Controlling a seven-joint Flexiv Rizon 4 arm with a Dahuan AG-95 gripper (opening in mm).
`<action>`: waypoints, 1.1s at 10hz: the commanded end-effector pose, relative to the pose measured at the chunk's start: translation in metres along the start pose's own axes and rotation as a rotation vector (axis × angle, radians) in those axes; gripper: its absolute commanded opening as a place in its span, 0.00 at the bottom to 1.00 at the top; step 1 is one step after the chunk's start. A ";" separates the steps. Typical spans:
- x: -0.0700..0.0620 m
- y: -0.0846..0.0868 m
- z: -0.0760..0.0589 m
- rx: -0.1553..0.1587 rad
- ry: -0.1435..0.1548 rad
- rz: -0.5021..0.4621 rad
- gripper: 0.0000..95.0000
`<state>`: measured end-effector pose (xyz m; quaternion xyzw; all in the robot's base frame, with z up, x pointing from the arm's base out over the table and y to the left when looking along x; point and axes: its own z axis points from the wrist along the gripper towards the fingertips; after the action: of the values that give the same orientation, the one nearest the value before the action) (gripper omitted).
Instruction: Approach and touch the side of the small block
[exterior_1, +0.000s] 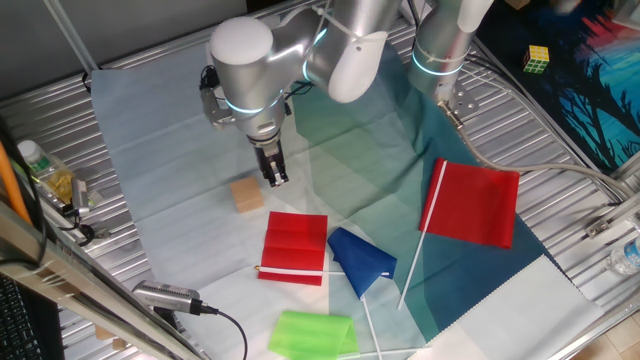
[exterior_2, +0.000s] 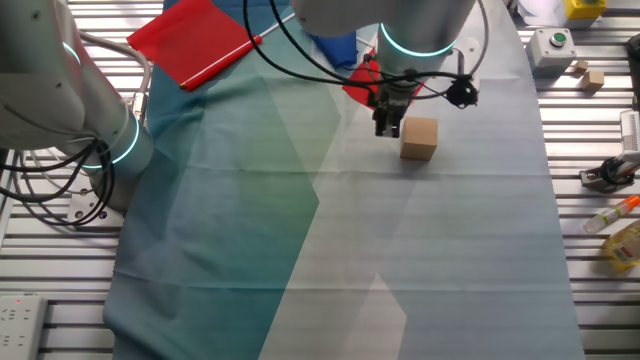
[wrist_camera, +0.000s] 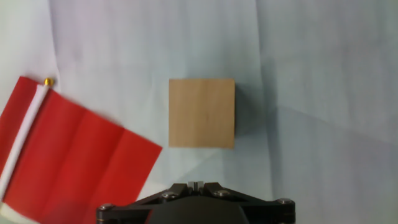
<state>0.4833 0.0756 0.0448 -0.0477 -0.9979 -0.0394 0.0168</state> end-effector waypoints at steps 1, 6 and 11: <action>-0.006 -0.002 0.002 -0.002 0.001 -0.001 0.00; -0.020 -0.003 -0.001 -0.011 0.006 0.003 0.00; -0.027 -0.002 -0.004 -0.014 0.012 0.008 0.00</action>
<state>0.5107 0.0703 0.0493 -0.0516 -0.9973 -0.0473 0.0237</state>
